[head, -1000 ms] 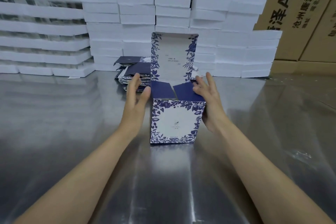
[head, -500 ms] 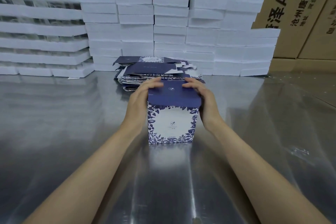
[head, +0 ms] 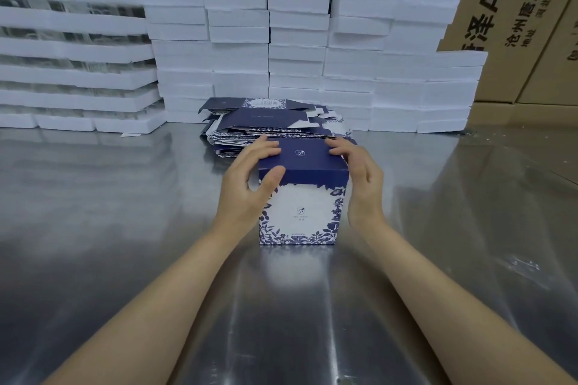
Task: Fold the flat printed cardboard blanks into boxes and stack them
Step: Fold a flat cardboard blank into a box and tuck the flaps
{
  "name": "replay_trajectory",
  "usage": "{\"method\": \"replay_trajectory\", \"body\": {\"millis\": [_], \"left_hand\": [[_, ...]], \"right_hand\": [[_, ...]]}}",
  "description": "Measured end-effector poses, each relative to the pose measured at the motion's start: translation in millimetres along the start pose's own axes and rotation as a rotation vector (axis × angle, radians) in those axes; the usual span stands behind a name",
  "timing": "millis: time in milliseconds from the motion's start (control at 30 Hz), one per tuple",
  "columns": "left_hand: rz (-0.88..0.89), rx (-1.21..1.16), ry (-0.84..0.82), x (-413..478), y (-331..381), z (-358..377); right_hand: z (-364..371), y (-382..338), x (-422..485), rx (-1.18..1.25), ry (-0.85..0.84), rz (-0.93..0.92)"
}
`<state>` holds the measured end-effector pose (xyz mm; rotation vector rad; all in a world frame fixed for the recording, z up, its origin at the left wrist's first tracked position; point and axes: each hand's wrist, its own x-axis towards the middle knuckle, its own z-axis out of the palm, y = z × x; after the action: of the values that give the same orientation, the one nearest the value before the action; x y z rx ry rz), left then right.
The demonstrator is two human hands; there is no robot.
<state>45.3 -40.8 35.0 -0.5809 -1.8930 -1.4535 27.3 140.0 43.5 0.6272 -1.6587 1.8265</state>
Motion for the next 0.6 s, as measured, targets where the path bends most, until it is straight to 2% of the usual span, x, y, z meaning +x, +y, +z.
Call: {"method": "replay_trajectory", "body": {"millis": [100, 167, 300, 600], "left_hand": [[0.032, -0.018, 0.09, 3, 9, 2], [-0.004, -0.063, 0.133, 6, 16, 3], [-0.113, -0.193, 0.191, 11, 27, 5], [-0.178, -0.156, 0.25, 15, 27, 5]], "right_hand": [[4, -8, -5, -0.133, -0.08, -0.172], [8, -13, -5, -0.189, -0.095, -0.213], [8, -26, 4, -0.137, -0.099, -0.124], [12, -29, 6, -0.145, -0.091, -0.085]]}}
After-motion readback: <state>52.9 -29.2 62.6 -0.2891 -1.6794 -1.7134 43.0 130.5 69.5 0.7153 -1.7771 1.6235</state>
